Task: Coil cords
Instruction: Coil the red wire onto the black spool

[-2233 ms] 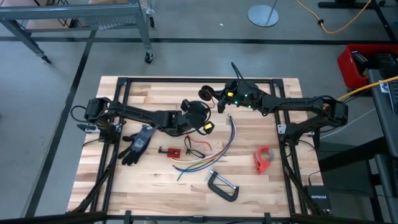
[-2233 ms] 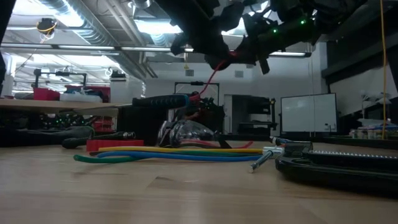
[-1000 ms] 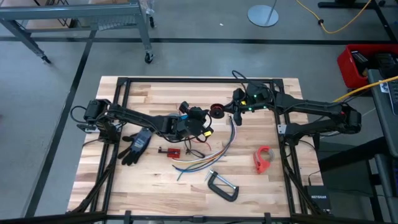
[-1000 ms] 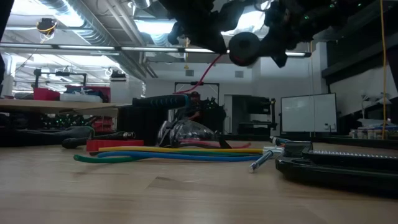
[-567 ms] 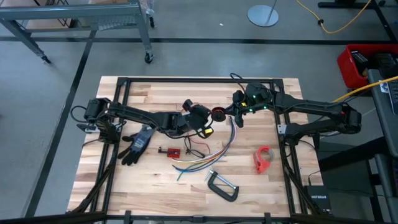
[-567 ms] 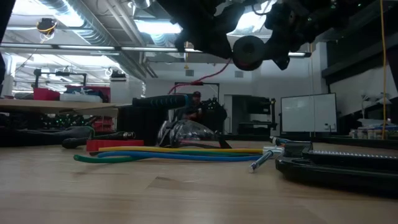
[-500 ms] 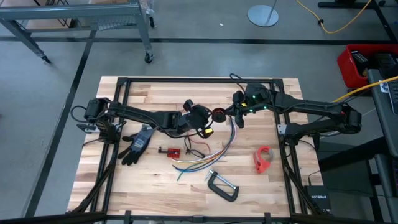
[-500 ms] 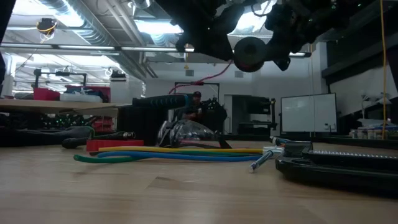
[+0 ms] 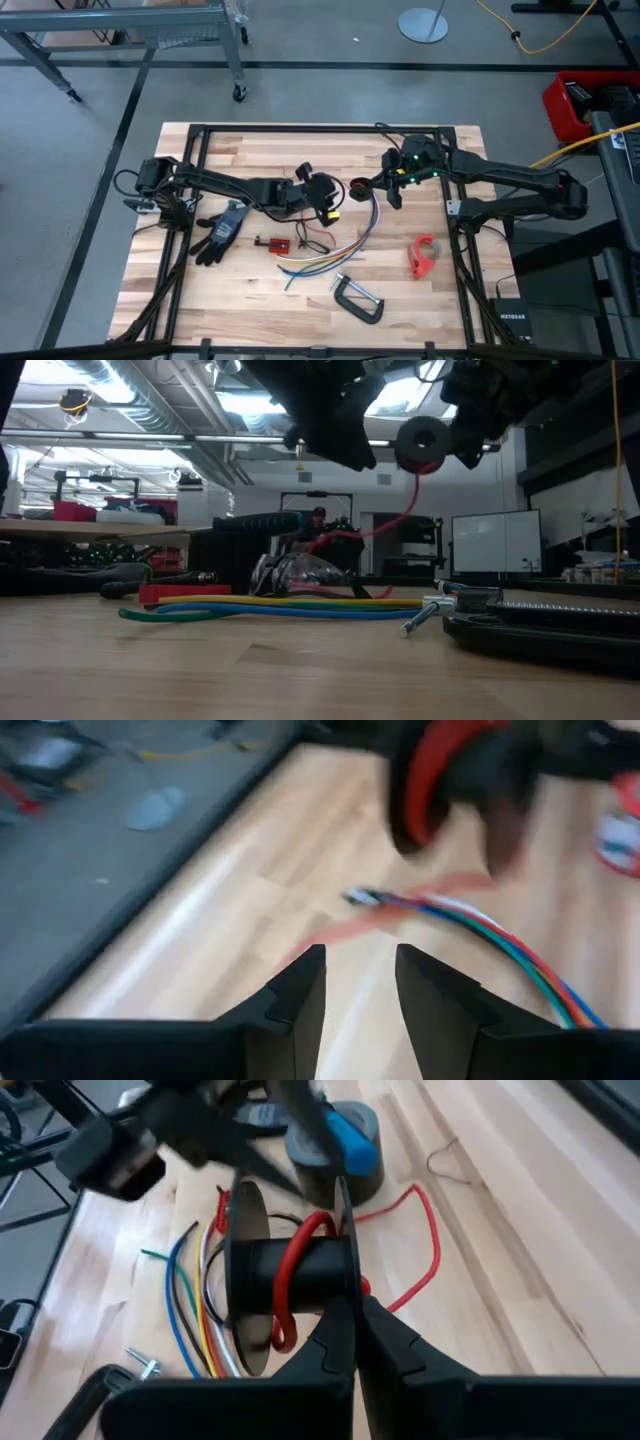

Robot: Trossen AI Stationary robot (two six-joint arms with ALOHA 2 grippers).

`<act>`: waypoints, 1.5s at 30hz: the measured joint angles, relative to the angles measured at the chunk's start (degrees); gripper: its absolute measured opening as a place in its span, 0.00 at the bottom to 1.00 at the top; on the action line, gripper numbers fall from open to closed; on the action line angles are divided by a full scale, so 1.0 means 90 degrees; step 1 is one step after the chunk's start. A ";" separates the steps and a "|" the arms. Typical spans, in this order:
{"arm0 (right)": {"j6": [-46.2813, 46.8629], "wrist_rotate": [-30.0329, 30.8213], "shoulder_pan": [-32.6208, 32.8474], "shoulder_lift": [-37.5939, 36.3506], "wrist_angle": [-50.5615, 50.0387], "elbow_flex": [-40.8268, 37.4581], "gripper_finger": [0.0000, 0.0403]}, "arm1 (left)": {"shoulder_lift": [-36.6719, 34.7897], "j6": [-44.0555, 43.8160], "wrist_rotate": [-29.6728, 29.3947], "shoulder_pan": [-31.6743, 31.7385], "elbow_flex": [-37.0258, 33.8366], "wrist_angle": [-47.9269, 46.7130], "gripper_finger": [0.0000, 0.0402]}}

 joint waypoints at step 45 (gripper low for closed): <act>0.0240 -0.1265 0.0000 -0.1224 -0.0355 0.0012 0.00 | 0.0488 0.0726 0.1721 0.0010 -0.0359 0.0785 0.29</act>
